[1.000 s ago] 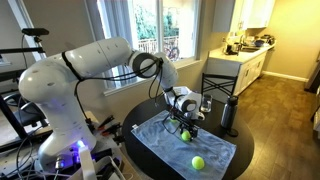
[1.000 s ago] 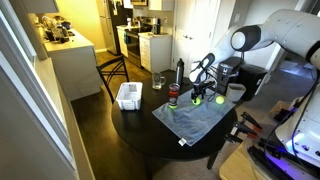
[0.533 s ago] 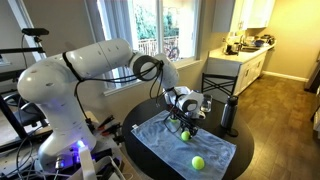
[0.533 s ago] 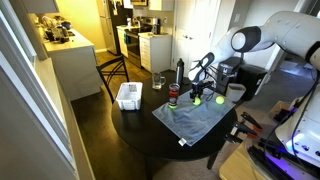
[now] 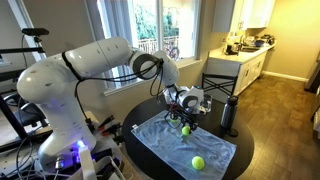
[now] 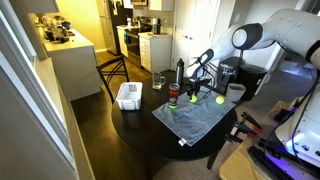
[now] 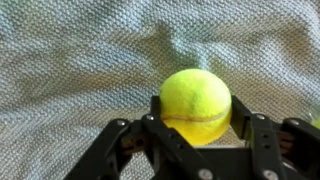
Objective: Put the left green ball in the container
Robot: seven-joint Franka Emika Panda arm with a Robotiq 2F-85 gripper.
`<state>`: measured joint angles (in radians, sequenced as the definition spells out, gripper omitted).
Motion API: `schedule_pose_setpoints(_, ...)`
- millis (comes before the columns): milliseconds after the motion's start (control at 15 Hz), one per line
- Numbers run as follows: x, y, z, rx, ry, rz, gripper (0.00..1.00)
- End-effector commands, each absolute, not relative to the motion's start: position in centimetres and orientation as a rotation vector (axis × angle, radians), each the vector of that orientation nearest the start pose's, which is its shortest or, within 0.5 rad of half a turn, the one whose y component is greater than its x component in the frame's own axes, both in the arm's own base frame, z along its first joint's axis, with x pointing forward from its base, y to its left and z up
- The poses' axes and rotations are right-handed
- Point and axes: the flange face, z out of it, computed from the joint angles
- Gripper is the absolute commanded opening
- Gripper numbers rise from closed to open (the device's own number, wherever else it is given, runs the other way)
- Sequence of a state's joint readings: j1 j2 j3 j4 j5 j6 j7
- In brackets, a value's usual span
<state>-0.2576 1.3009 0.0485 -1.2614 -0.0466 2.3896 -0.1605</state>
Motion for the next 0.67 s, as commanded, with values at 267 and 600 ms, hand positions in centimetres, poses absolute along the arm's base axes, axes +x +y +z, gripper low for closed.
schedule_pose_setpoints(267, 69.3, -12.5, 3.3, -3.062, -0.007, 0.100, 0.41)
schedule_pose_setpoints(600, 71.1, -9.4, 7.6, -3.088, -0.099, -0.034, 0.41)
